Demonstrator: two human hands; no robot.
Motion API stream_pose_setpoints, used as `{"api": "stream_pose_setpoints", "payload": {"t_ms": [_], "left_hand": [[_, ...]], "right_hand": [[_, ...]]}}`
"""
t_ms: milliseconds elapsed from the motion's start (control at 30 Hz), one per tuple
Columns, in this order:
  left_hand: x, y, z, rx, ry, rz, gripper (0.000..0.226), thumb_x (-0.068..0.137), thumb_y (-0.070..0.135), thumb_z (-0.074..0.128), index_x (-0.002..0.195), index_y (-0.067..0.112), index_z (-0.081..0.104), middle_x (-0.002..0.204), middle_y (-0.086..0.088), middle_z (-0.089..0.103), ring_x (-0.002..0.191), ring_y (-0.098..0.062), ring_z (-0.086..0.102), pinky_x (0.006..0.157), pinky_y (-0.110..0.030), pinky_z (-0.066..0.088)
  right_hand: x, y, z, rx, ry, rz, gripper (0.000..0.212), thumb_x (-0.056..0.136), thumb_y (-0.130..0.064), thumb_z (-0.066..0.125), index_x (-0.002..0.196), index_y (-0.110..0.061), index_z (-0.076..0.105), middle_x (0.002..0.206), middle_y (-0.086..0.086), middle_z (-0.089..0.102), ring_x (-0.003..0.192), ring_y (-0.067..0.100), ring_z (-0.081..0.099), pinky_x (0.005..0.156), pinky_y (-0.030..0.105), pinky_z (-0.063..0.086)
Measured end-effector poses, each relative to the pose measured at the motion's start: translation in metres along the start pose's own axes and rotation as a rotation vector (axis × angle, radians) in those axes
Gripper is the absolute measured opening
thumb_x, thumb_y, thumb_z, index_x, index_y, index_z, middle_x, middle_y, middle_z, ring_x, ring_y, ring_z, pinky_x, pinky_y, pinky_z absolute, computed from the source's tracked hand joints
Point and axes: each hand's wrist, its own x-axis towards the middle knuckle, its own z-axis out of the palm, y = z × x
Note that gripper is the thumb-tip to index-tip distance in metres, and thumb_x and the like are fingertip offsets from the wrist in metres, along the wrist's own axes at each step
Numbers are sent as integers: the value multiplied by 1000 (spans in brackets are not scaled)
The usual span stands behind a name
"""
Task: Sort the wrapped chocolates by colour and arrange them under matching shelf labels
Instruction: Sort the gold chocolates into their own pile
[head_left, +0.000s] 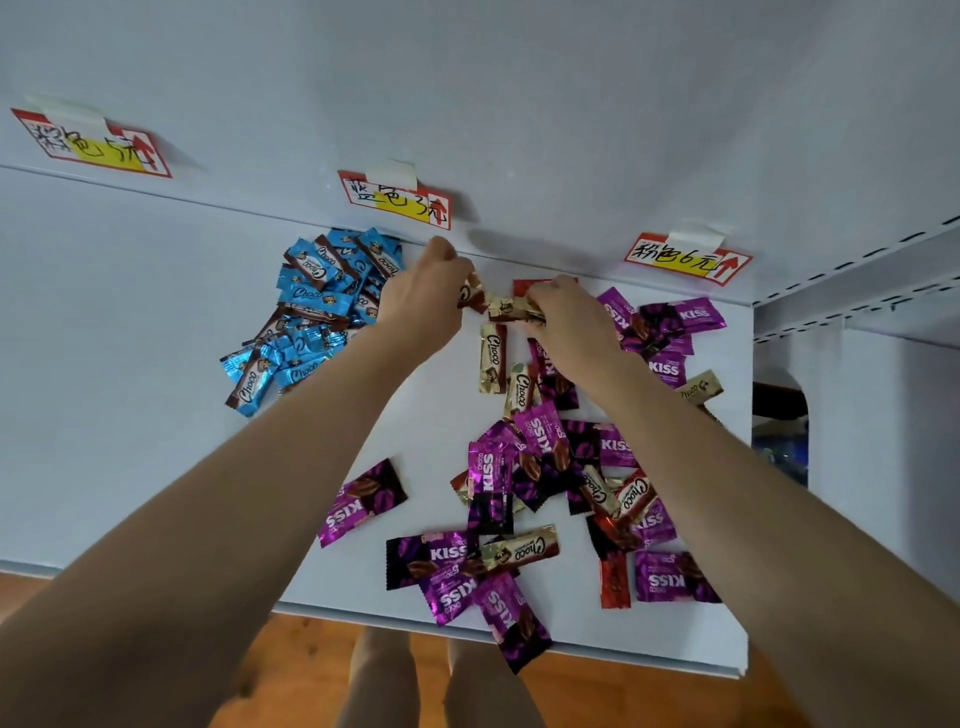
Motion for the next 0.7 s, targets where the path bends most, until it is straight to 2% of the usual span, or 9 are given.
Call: {"api": "stream_pose_setpoints", "payload": {"t_ms": [100, 267, 367, 467, 600, 700], "left_hand": [[11, 2, 5, 95, -63, 33, 35, 90, 8, 58, 124, 13, 53, 129, -8, 44, 105, -29, 55, 72, -34, 42], [13, 7, 0, 201, -109, -9, 28, 93, 21, 58, 116, 6, 52, 115, -15, 51, 99, -33, 56, 68, -35, 39], [5, 6, -4, 98, -102, -78, 20, 91, 28, 54, 92, 7, 52, 90, -9, 53, 84, -28, 54, 64, -33, 38], [-11, 6, -2, -115, -138, -176, 29, 87, 27, 54, 67, 14, 38, 68, -1, 45, 71, -24, 49, 61, -30, 37], [-29, 12, 12, -235, -180, -254, 27, 86, 21, 54, 67, 15, 36, 68, 1, 41, 73, -23, 46, 60, -28, 32], [-32, 18, 23, -255, -182, -297, 24, 87, 32, 57, 83, 12, 45, 78, -1, 47, 77, -23, 48, 60, -28, 32]], "right_hand": [[-7, 8, 3, 12, 5, 11, 30, 92, -17, 54, 119, -6, 54, 121, 12, 49, 106, 27, 53, 82, 32, 43], [-11, 18, 1, 72, 36, 48, 30, 88, -18, 59, 114, -3, 56, 118, 12, 50, 105, 26, 53, 84, 31, 43], [-6, 15, 0, 87, 39, 52, 30, 88, -21, 59, 113, -4, 56, 118, 12, 51, 107, 27, 52, 82, 33, 42], [-1, 12, 1, 96, 1, 70, 36, 87, -25, 60, 117, -6, 52, 120, 11, 51, 108, 28, 52, 80, 35, 42], [2, 11, 1, 114, -13, 88, 31, 86, -29, 63, 107, -8, 53, 109, 11, 58, 99, 28, 55, 70, 33, 39], [0, 11, 1, 80, -7, 69, 31, 86, -29, 62, 107, -8, 52, 108, 10, 59, 99, 28, 55, 72, 36, 42]]}}
